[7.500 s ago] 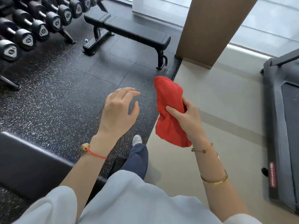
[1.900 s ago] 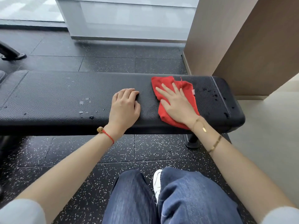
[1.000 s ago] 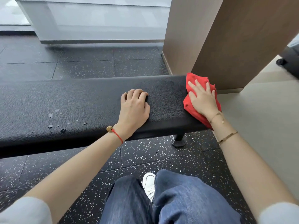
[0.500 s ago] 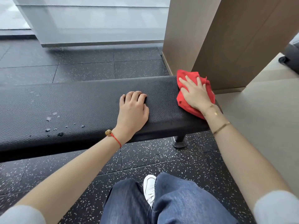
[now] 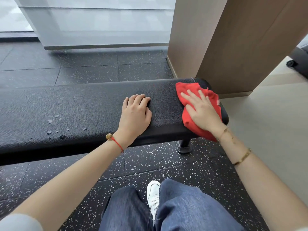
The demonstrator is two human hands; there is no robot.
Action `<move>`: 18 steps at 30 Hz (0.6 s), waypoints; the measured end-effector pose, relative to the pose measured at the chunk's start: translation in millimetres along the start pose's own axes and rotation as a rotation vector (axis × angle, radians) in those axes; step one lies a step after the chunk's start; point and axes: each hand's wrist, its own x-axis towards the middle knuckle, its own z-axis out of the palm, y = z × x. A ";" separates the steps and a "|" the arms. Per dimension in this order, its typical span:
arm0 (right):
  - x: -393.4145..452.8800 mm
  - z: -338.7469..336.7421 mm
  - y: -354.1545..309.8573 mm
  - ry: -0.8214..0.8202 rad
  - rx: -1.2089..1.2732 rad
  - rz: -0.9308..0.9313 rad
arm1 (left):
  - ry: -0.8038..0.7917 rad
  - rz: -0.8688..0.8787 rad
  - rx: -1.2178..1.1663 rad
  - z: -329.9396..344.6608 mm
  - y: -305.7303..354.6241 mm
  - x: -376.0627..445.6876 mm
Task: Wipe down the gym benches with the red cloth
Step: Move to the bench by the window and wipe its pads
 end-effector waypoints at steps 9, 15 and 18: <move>35.1 4.7 -23.4 -0.008 -0.034 0.040 | -0.005 -0.003 0.023 -0.8 1.9 1.0; -24.9 1.4 3.4 0.057 -0.013 0.043 | -0.018 0.003 0.003 -1.6 0.6 -0.3; -5.2 -5.3 19.1 0.061 -0.009 0.136 | -0.027 -0.003 0.008 -3.0 1.9 0.8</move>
